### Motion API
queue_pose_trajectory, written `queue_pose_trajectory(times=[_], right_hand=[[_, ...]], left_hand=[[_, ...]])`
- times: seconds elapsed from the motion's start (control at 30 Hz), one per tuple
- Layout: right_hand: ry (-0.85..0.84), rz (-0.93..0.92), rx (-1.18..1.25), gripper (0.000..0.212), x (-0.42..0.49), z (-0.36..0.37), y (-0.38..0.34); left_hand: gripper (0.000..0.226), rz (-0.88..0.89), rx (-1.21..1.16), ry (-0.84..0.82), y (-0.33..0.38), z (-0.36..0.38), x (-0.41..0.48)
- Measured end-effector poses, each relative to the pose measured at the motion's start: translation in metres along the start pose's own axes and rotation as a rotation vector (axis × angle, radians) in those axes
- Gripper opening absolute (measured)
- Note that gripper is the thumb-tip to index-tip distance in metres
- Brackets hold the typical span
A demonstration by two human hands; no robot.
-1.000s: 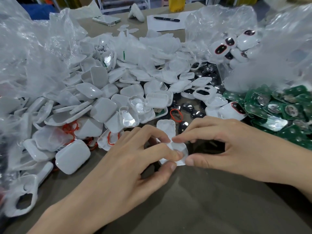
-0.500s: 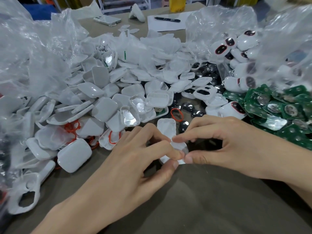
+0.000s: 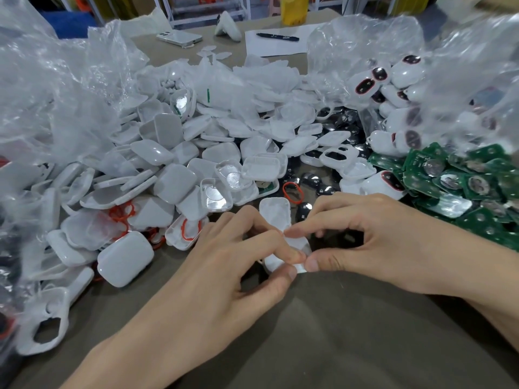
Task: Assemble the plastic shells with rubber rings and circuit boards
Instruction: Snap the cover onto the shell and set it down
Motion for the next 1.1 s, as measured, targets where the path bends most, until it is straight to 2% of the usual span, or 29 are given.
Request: queue_pose_trajectory(times=[0.3, 0.63, 0.9, 1.03, 1.1], right_hand=[[0.013, -0.015, -0.015, 0.037, -0.001, 0.001, 0.0], [0.027, -0.052, -0.101, 0.043, -0.002, 0.005, 0.003], [0.039, -0.048, -0.175, 0.046, 0.0, 0.011, 0.004], [0.055, -0.039, -0.179, 0.055, -0.005, 0.013, 0.005], [0.07, -0.022, -0.199, 0.068, -0.01, 0.016, 0.006]], left_hand=[[0.018, -0.01, -0.006, 0.01, -0.001, 0.0, 0.0], [0.016, 0.173, 0.235, 0.138, 0.002, 0.001, 0.0], [0.015, 0.198, 0.265, 0.12, -0.001, 0.001, 0.0], [0.018, 0.189, 0.268, 0.119, -0.001, 0.002, 0.0], [0.018, 0.186, 0.267, 0.119, -0.001, 0.003, -0.001]])
Point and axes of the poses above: each hand's wrist, its own x-axis towards the middle knuckle, its own z-axis out of the palm, y = z × x, the point moved 1 cm from there along x, towards the middle knuckle, and after that the axes turned 1 degree about x, right-handed, at the moved point
